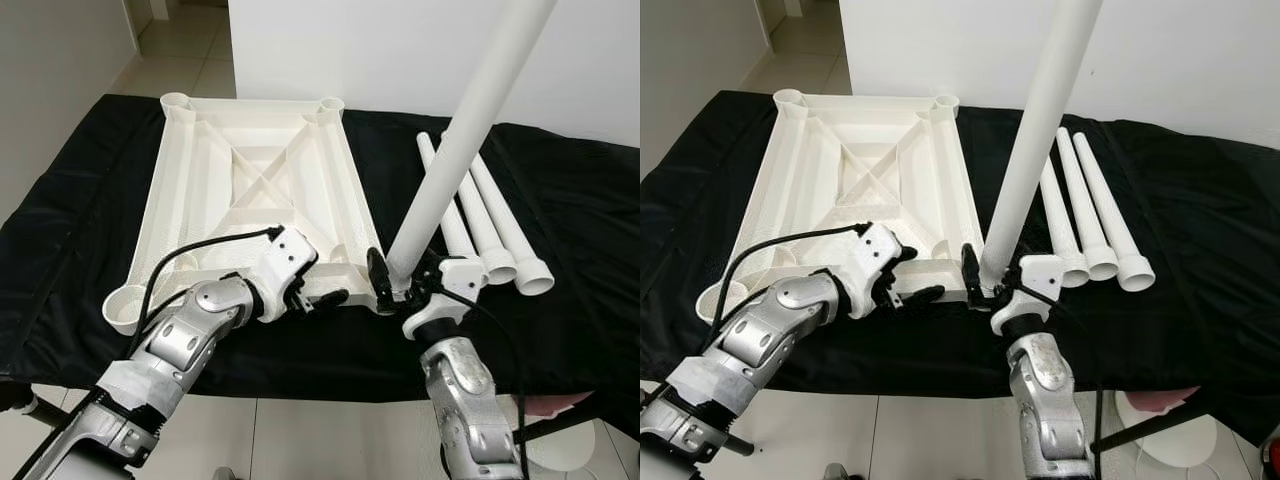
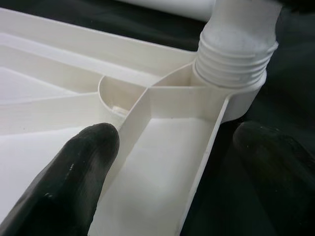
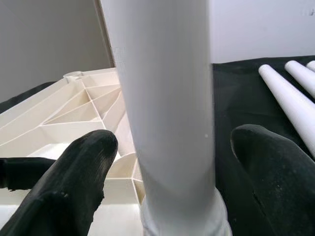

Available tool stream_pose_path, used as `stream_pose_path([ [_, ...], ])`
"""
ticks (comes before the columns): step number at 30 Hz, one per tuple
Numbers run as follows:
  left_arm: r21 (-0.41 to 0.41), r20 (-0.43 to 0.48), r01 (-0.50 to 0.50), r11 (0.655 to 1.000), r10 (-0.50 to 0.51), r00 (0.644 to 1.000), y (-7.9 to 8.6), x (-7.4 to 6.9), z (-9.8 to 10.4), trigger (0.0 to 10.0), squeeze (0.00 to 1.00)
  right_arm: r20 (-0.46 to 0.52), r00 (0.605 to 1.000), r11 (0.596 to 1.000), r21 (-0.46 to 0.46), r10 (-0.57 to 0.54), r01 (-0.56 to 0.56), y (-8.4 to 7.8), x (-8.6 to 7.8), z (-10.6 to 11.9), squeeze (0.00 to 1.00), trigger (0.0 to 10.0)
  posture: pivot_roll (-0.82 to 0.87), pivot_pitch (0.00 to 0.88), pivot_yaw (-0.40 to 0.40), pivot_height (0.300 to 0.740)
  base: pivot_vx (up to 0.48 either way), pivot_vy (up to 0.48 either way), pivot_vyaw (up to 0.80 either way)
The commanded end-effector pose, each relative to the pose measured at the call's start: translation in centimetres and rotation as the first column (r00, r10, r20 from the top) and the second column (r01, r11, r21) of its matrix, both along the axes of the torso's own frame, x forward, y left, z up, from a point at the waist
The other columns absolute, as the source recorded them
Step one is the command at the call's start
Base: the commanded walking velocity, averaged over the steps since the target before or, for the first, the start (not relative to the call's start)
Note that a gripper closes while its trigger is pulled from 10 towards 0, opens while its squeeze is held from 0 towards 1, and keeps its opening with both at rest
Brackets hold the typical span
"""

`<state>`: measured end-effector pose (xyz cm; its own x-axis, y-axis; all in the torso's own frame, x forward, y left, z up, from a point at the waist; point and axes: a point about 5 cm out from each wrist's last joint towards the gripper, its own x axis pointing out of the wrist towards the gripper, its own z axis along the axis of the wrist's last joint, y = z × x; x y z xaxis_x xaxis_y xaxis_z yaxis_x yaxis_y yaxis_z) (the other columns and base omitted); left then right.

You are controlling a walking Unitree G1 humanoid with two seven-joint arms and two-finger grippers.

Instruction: Building children table

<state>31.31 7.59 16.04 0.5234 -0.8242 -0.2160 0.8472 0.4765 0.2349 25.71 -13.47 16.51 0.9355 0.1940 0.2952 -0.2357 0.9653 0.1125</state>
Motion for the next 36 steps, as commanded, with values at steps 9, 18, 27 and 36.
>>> stream_pose_path([
  [9, 0.088, -0.085, 0.109, 0.99, -0.102, 0.991, 0.3, -0.8, -2.0, 10.0, 0.0, -0.022, 1.0, 0.999, -0.039, -0.019, 0.018, -1.7, -1.9, -0.4, 0.0, 10.0, 0.0, 0.122, -0.008, 0.74, 0.0, 0.0, 0.0],
  [18, 0.207, -0.145, -0.044, 0.977, 0.076, 0.986, 1.7, 1.2, -3.6, 0.0, 0.0, -0.046, 0.996, 0.996, -0.055, -0.07, 0.068, -2.8, -2.8, -0.6, 0.0, 10.0, -0.02, 0.118, 0.008, 0.74, 0.0, 0.0, 0.0],
  [27, 0.207, -0.125, -0.136, 0.969, 0.164, 0.979, 2.3, 2.3, -3.3, 0.0, 0.0, -0.051, 0.996, 0.996, -0.057, -0.078, 0.075, -2.9, -2.8, -0.6, 0.0, 10.0, -0.02, 0.101, 0.019, 0.74, 0.0, 0.0, 0.0],
  [36, 0.222, -0.132, -0.192, 0.956, 0.224, 0.965, 3.0, 2.3, -3.5, 0.0, 0.0, -0.052, 0.996, 0.995, -0.069, -0.077, 0.073, -2.9, -2.6, -0.7, 0.0, 10.0, -0.03, 0.087, 0.027, 0.74, 0.0, 0.0, 0.0],
])
